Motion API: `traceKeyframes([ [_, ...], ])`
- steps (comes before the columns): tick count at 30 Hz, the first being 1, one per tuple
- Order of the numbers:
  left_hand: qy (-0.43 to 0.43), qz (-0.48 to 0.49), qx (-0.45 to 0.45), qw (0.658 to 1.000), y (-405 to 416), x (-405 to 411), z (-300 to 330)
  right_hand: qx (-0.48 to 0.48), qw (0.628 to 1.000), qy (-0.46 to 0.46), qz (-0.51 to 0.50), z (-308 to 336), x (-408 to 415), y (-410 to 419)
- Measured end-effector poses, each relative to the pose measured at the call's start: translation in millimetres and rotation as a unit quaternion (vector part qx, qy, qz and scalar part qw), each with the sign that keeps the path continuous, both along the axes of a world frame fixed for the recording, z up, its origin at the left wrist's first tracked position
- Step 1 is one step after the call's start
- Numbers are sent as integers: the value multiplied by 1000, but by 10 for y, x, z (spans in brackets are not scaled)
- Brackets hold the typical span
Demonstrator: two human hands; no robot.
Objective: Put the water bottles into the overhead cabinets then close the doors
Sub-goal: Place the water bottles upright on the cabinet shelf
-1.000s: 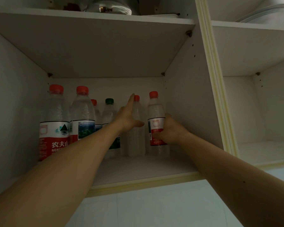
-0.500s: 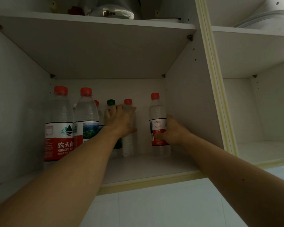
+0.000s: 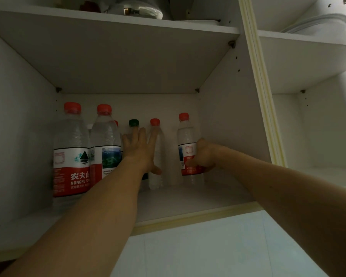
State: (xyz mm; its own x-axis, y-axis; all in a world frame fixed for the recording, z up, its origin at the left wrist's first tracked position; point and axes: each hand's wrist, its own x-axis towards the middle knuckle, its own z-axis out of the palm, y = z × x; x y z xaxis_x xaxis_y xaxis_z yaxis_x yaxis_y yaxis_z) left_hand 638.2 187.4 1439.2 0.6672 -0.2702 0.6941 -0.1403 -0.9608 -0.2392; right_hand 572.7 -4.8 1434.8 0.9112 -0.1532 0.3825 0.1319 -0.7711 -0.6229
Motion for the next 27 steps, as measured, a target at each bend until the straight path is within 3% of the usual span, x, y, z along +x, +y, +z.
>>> traceKeyframes([
  [9,9,2,20,1000,7,-37,15,2,999,32,23,75,304,153],
  [17,-3,10,32,999,51,-59,33,-62,997,51,23,194,486,210],
  [27,-24,32,39,998,-21,-50,12,-53,998,6,43,52,592,33],
])
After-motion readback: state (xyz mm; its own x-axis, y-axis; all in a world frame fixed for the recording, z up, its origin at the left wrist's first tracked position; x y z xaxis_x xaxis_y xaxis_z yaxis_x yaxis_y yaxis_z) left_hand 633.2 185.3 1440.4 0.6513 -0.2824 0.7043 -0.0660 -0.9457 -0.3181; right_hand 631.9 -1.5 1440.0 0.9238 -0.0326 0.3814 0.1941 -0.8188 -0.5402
